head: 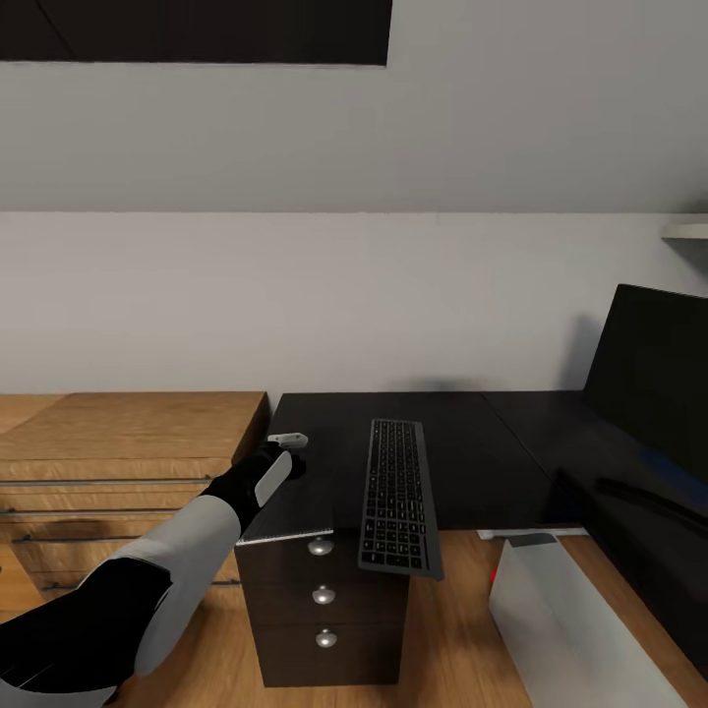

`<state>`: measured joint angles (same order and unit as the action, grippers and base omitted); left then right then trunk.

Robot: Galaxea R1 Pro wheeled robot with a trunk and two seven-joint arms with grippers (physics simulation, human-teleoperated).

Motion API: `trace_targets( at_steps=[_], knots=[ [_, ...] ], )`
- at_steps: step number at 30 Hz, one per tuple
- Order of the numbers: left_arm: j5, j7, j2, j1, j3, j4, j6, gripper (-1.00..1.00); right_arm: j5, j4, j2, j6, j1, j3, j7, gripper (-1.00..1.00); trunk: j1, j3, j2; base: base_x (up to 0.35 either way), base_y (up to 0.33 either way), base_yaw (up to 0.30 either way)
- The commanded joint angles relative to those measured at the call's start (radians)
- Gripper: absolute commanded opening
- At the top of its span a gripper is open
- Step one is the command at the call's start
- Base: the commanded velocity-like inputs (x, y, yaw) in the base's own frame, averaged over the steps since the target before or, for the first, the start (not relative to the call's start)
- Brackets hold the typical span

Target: In the bedroom, organize the workspace by keeping the computer under the desk, ensuring the monitor is on the desk, placing the keyboard on the desk next to the monitor, placing the mouse on the desk next to the keyboard, moving the folder from the swivel chair onto the desk next to the mouse, stacking the notebook on top of the folder with the pen on top of the notebook, and positioning the swivel chair next to the desk.

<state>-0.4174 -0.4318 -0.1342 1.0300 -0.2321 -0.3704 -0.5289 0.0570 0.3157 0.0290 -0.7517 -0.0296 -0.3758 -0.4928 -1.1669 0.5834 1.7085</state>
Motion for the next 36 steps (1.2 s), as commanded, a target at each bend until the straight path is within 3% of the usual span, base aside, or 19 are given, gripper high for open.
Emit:
trace_targets(
  at_steps=[1,11,15,20,21,27,31,36],
  knots=[
    [-0.011,-0.008,0.001,0.001,-0.008,-0.002,-0.003,1.00,0.006,0.002,0.001,0.003,0.000,-0.005,-0.010,1.00,0.000,0.001,0.000,0.000,0.000,0.000],
    [-0.009,-0.009,0.008,0.000,-0.006,-0.098,-0.008,1.00,0.006,0.002,-0.001,0.003,0.000,-0.003,-0.010,1.00,0.000,0.001,0.000,0.000,0.000,0.000],
    [-0.009,-0.017,0.011,0.000,-0.006,-0.186,-0.030,1.00,0.006,0.002,-0.001,0.003,0.000,-0.002,-0.011,1.00,0.000,0.001,0.000,0.000,0.000,0.000],
    [-0.012,-0.056,0.022,-0.006,-0.006,-0.393,-0.149,1.00,0.006,0.002,-0.001,0.003,0.000,-0.002,-0.010,1.00,0.000,0.001,0.000,0.000,0.000,0.000],
    [-0.013,-0.065,0.030,-0.021,-0.006,-0.492,-0.201,1.00,0.006,0.002,-0.001,0.004,0.000,-0.002,-0.010,1.00,0.000,0.001,0.000,0.000,0.000,0.000],
    [-0.017,-0.079,0.044,-0.112,-0.006,-0.816,-0.395,1.00,0.006,0.002,-0.001,0.003,0.000,-0.001,-0.010,1.00,0.000,0.001,0.000,0.000,0.000,0.000],
    [-0.017,-0.083,0.049,-0.136,-0.005,-0.886,-0.442,1.00,0.008,0.003,-0.001,0.002,0.000,-0.003,-0.010,1.00,0.000,0.001,0.000,0.000,0.000,0.000],
    [-0.017,-0.083,0.067,-0.150,-0.004,-0.909,-0.455,1.00,0.014,0.003,-0.001,0.000,-0.001,-0.002,-0.011,1.00,0.000,0.001,0.000,0.000,0.000,0.000]
  ],
)
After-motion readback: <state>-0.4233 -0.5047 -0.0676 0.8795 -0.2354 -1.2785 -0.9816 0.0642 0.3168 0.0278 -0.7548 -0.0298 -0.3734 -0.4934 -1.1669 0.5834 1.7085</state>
